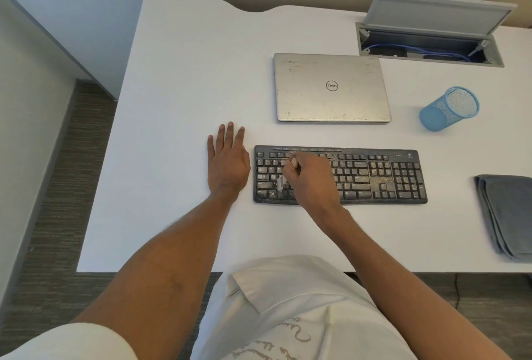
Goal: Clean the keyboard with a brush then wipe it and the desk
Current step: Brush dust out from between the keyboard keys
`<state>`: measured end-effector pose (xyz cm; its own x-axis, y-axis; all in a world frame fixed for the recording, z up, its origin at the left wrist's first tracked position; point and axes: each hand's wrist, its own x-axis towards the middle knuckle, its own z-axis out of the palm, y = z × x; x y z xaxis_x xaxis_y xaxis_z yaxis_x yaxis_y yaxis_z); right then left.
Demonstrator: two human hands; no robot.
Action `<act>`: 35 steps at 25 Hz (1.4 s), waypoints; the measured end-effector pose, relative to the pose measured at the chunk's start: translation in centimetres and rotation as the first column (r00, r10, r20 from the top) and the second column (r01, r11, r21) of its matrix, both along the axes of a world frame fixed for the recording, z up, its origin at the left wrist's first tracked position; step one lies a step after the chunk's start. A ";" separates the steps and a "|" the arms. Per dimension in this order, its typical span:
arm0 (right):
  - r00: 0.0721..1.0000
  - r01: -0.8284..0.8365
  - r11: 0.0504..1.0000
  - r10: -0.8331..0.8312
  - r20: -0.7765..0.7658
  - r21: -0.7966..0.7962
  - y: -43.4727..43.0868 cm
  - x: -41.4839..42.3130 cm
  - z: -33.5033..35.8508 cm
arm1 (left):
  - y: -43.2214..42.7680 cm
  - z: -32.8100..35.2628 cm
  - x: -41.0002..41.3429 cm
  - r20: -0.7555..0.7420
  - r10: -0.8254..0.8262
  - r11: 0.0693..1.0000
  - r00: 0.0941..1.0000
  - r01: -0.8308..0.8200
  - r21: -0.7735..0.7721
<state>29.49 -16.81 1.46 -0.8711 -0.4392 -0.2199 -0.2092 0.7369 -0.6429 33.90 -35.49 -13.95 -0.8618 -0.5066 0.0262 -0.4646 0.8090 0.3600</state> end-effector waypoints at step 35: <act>0.989 -0.115 0.992 0.120 0.089 -0.055 0.1 1.7 -0.1 | 0.0 0.1 0.0 -0.020 0.003 1.000 1.000 -0.003 -0.009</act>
